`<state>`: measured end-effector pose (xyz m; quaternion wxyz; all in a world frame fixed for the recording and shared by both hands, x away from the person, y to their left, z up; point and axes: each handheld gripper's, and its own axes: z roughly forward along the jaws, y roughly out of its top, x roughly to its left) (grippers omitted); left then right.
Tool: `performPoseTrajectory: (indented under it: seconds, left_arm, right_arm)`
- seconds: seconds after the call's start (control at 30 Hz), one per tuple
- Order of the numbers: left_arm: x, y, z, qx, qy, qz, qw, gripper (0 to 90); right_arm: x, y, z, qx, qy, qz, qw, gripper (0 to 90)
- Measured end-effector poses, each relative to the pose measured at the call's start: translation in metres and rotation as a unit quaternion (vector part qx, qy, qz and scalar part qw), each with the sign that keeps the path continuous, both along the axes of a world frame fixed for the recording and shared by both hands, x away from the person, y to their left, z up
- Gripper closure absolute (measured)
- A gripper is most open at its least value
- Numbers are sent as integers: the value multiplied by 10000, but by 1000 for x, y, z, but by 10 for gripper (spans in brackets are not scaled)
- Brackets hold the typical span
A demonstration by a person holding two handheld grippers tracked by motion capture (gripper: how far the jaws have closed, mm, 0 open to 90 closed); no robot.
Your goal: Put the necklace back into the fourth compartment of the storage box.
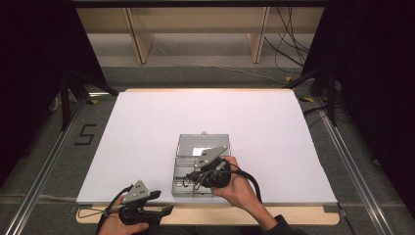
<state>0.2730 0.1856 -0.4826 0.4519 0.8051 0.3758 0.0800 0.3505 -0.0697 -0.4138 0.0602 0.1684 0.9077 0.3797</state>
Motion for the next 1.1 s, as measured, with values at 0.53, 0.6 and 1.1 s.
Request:
performPoseTrajectory:
  seconds: [0.53, 0.6, 1.1]
  left_arm:
    - [0, 1, -1, 99, -45, -78, 9999, 289]
    - [1, 1, -1, 85, -49, -75, 9999, 289]
    - [0, 1, -2, 57, -34, -64, 10000, 289]
  right_arm:
    - [-1, 19, -5, -210, -19, 71, 9998, 872]
    - [-1, 22, -5, -205, -2, 128, 9997, 872]
    - [1, 35, -7, -195, 37, 222, 9996, 871]
